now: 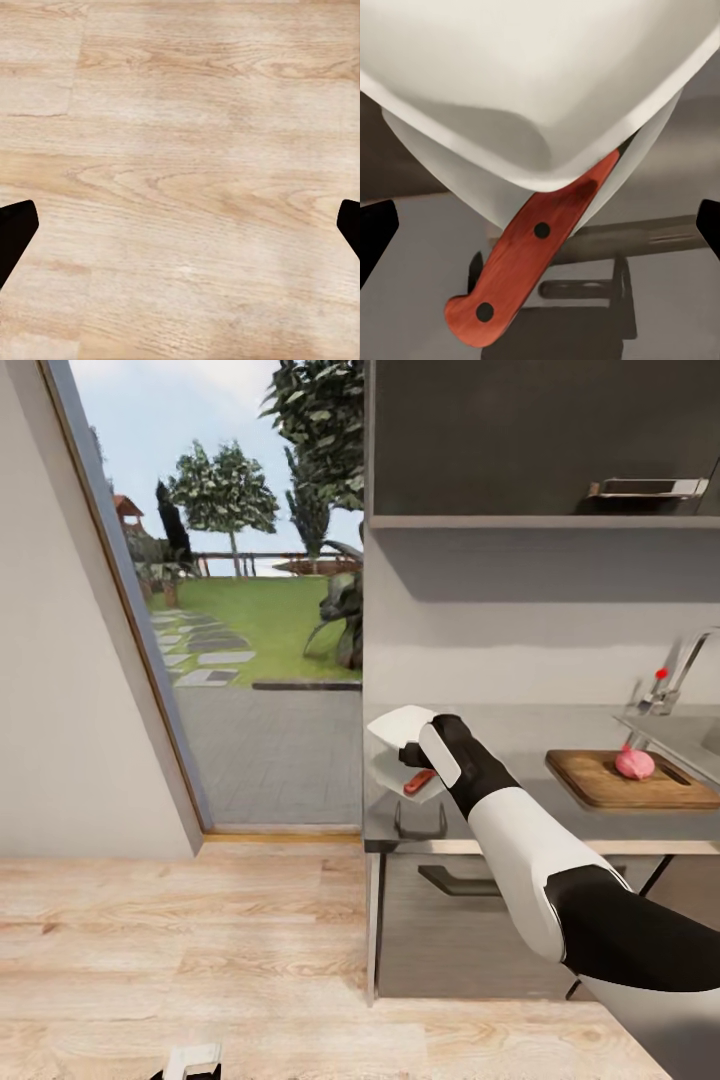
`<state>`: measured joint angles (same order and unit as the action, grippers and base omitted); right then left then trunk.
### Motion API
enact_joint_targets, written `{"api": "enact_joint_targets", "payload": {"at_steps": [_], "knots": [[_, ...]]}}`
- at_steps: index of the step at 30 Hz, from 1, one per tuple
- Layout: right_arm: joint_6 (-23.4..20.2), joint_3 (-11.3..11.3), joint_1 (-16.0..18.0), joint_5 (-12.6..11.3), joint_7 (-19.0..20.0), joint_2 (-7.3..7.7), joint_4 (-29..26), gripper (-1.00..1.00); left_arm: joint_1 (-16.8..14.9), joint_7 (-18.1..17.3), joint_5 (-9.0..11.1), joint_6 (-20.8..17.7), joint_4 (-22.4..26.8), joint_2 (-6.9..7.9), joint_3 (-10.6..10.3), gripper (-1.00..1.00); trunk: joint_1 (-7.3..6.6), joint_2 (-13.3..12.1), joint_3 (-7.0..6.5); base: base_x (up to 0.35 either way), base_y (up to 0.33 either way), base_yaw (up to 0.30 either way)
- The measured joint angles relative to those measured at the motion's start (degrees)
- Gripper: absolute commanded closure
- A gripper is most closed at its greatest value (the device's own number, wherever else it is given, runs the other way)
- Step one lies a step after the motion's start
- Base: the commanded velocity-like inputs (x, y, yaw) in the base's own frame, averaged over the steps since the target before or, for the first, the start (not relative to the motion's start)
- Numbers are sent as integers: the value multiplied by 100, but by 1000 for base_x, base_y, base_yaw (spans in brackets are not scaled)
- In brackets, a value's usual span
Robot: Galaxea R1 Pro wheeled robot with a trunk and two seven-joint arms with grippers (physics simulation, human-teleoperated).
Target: In the kitchen, take the Vidalia onion out of the sink, dice it on the chopping board with the paring knife, put the diced onion into the bowl on the countertop, then place both the paring knife and the chopping board into the sink.
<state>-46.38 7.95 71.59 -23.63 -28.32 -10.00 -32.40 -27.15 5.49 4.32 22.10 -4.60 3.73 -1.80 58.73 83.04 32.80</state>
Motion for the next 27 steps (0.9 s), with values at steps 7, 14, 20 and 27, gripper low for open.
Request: {"api": "enact_joint_targets", "payload": {"at_steps": [7, 14, 20, 27], "knots": [[0, 0, -8, 4, 0, 0, 0, -100, 0, 0, 0, 0, 0, 5, 0, -100, 0, 0, 58, 0, 0, 0], [-1, 0, -9, 9, 0, 0, 0, -100, 0, 0, 0, 0, 0, 6, 0, -100, 0, 0, 117, 0, 0, 0], [-1, 0, -9, 13, -6, 0, 0, -100, 0, 0, 0, 0, 0, 6, 0, -100, 0, 0, 167, 0, 0, 0], [-1, 0, -9, 21, -15, 0, 0, -100, 0, 0, 0, 0, 0, 6, 0, -100, 0, 0, 191, 0, 0, 0]]}}
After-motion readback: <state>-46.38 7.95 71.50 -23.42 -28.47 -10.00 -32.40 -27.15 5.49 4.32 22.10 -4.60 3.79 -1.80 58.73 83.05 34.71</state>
